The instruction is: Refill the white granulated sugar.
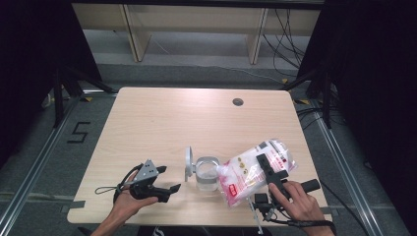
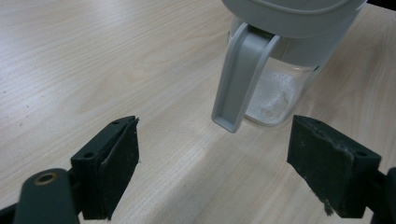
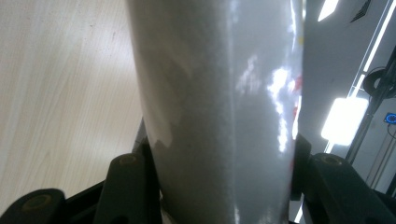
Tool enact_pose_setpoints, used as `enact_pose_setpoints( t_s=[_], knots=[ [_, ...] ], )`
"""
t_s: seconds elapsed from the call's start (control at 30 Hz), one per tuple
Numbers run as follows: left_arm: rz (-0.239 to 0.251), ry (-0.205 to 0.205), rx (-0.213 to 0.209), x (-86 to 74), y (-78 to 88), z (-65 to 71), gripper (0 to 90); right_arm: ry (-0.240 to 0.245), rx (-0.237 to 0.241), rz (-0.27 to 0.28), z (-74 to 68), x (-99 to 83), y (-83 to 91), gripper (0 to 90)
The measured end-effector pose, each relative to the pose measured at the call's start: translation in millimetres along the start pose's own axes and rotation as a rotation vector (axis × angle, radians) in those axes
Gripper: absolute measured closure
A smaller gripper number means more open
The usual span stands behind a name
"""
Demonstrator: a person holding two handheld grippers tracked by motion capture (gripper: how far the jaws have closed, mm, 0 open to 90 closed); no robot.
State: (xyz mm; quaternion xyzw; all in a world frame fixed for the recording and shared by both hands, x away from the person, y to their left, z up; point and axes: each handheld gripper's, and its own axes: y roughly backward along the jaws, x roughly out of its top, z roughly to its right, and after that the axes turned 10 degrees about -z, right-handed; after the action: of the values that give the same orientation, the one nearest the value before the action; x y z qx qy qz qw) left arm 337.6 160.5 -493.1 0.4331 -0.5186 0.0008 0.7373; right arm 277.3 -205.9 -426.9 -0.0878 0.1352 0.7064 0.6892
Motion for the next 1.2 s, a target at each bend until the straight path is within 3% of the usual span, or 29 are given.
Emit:
enact_pose_setpoints(
  t_s=[0.03, 0.07, 0.2, 0.37, 0.47, 0.6, 0.67, 0.7, 0.73, 0.77, 0.8, 0.87, 0.9, 1.2],
  knots=[
    [0.007, 0.000, -0.002, -0.2, -0.5, -0.1, 16.2, 0.016, -0.041, 0.021, 0.9, -0.3, -1.3, 51.6],
    [0.006, 0.001, -0.002, -0.2, -0.5, -0.1, 16.2, -0.005, -0.027, 0.012, -0.8, -1.3, -0.8, 51.7],
    [0.000, 0.001, 0.000, 0.0, -0.1, 0.0, 16.2, 0.023, 0.014, -0.008, 3.0, -0.9, 0.5, 51.7],
    [0.000, 0.000, 0.002, 0.0, 0.1, 0.1, 16.2, 0.023, 0.007, -0.006, 2.6, -1.1, 0.6, 51.8],
    [0.000, -0.001, 0.002, 0.0, 0.1, -0.1, 16.3, 0.050, -0.007, -0.002, 4.3, -1.4, 0.5, 51.8],
    [0.000, -0.002, 0.002, 0.0, 0.1, -0.1, 16.3, 0.044, -0.003, -0.002, 4.2, -1.9, 0.4, 51.9],
    [0.000, 0.000, 0.001, -0.1, 0.1, 0.0, 16.2, 0.025, -0.044, 0.021, 1.1, -3.0, -1.9, 51.9],
    [0.000, -0.001, 0.001, 0.0, 0.2, 0.0, 16.3, 0.025, -0.008, 0.006, 1.7, -3.1, -0.9, 51.9],
    [0.000, 0.000, 0.002, 0.0, 0.2, 0.0, 16.3, 0.040, -0.006, -0.002, 3.6, -2.8, 0.3, 51.9],
    [0.000, 0.000, 0.002, -0.1, 0.2, 0.0, 16.2, 0.020, 0.005, -0.008, 2.0, -3.1, 0.2, 52.0],
    [0.000, 0.001, 0.002, -0.1, 0.2, 0.0, 16.2, 0.042, -0.006, -0.008, 3.7, -3.0, 0.7, 52.0],
    [0.000, -0.002, 0.002, 0.0, 0.2, -0.1, 16.2, 0.038, -0.010, -0.001, 3.9, -3.1, 0.2, 52.0],
    [0.000, 0.001, 0.002, -0.1, 0.2, 0.0, 16.3, 0.032, -0.048, 0.019, 2.7, -3.8, -1.3, 52.1],
    [0.005, 0.019, 0.000, -0.5, 0.0, 1.1, 16.2, 0.007, -0.041, 0.015, 1.2, -4.2, -2.0, 52.8]
  ],
)
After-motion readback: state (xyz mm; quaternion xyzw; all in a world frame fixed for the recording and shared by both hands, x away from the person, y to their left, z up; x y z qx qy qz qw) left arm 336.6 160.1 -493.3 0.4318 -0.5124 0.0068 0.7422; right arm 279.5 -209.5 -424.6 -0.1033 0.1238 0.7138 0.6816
